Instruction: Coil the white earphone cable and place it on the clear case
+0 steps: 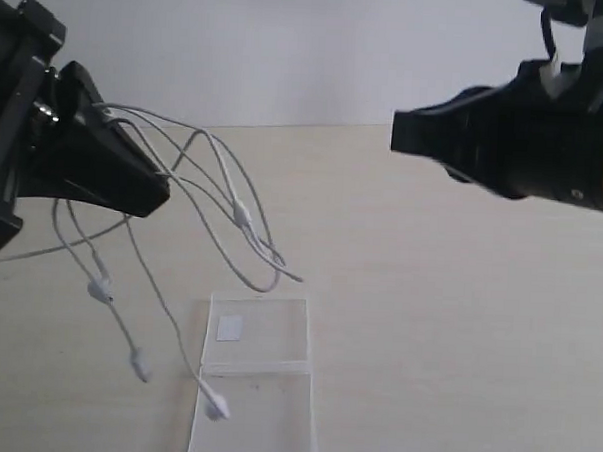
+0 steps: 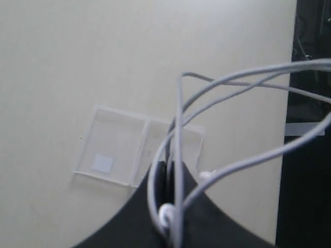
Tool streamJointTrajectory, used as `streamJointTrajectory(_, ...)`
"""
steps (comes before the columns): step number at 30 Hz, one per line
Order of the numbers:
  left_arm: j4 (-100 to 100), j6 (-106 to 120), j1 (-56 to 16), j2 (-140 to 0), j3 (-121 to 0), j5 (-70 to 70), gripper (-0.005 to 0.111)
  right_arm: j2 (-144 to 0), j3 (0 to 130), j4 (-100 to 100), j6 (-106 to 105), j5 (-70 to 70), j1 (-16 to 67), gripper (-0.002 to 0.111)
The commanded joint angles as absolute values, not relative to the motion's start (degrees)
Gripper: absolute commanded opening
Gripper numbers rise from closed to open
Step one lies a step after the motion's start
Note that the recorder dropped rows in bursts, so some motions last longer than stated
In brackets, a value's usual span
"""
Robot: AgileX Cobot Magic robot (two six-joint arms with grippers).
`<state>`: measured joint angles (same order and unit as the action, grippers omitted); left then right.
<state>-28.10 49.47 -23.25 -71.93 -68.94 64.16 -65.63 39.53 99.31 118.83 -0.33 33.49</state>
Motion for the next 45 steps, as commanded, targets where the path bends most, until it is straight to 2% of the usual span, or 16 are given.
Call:
streamJointTrajectory(1, -32.6, 49.4, -24.0, -74.9, -68.6, 60.1, 0.0, -64.7, 36.3, 98.4, 118.7, 1.6, 33.2, 0.0)
streamJointTrajectory(8, -35.6, 54.3, -24.0, -79.2, -65.4, 55.9, 0.0, -57.9, 31.1, 91.3, 115.4, 15.8, 33.2, 0.0)
streamJointTrajectory(45, -50.0, 64.7, -24.1, -87.7, -57.5, 47.7, 0.0, -54.6, 29.4, 87.0, 110.8, 16.1, 33.2, 0.0)
